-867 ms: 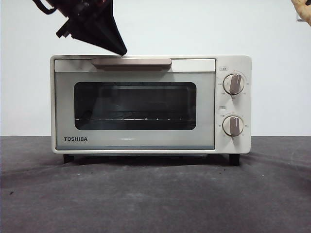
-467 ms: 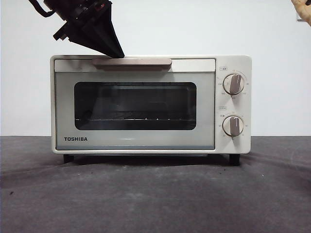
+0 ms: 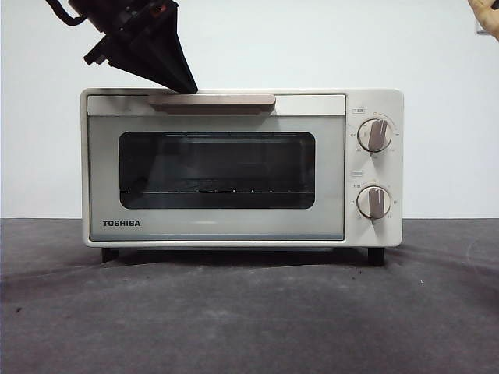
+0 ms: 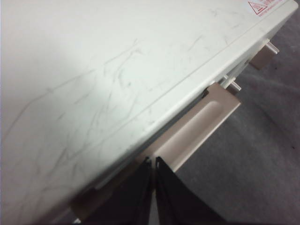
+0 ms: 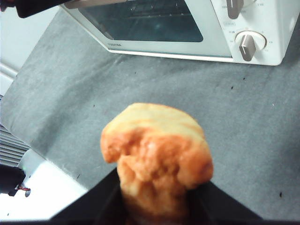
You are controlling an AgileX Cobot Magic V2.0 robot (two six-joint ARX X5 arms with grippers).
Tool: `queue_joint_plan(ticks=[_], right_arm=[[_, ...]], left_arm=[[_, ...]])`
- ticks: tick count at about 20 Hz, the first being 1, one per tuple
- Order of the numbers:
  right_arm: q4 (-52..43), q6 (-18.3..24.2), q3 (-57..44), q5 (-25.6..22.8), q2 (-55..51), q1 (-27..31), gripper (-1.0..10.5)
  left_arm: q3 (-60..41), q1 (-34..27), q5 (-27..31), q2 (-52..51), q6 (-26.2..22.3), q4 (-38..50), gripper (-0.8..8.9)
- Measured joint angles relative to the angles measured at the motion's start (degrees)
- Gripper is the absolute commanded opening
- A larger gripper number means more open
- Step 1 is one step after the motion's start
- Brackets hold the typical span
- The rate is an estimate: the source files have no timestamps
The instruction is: The left arm flap open the oven, the right arm pick bread and place it into oven, the left arm flap close the oven
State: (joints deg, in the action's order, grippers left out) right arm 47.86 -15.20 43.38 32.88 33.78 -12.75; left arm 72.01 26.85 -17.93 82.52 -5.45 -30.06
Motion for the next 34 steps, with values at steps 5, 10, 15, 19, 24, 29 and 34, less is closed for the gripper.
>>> queue_joint_plan(ticks=[5,10,15,19,24,29,34], right_arm=[[0.8,0.0,0.0,0.0,0.0,0.0,1.3],[0.9,0.0,0.0,0.0,0.0,0.0,1.3],[1.2,-0.5,0.0,0.2,-0.2,0.0,1.3],[1.2,-1.6,0.0,0.3,-1.7,0.0,1.3],[1.2,-2.3,0.0,0.3,-4.7,0.0,1.3],[1.2,-3.2,0.0,0.3,-7.6,0.0,1.3],[1.2,-3.3,0.0,0.3,-8.6,0.0,1.3]], left_arm=[[0.5,0.0,-0.5,-0.2,-1.0,-3.2,0.16],[0.8,0.1,-1.2,-0.4,-1.1,-6.1,0.16],[0.9,1.2,-1.6,-0.8,-1.2,-10.3,0.16],[0.8,2.5,-1.9,-0.7,-1.2,-14.2,0.16],[0.3,4.5,-0.1,-0.7,-1.2,-15.7,0.16],[-3.5,7.2,-0.1,-0.9,-0.4,-15.5,0.16],[-11.6,9.3,-0.1,-1.2,2.5,-12.5,0.16]])
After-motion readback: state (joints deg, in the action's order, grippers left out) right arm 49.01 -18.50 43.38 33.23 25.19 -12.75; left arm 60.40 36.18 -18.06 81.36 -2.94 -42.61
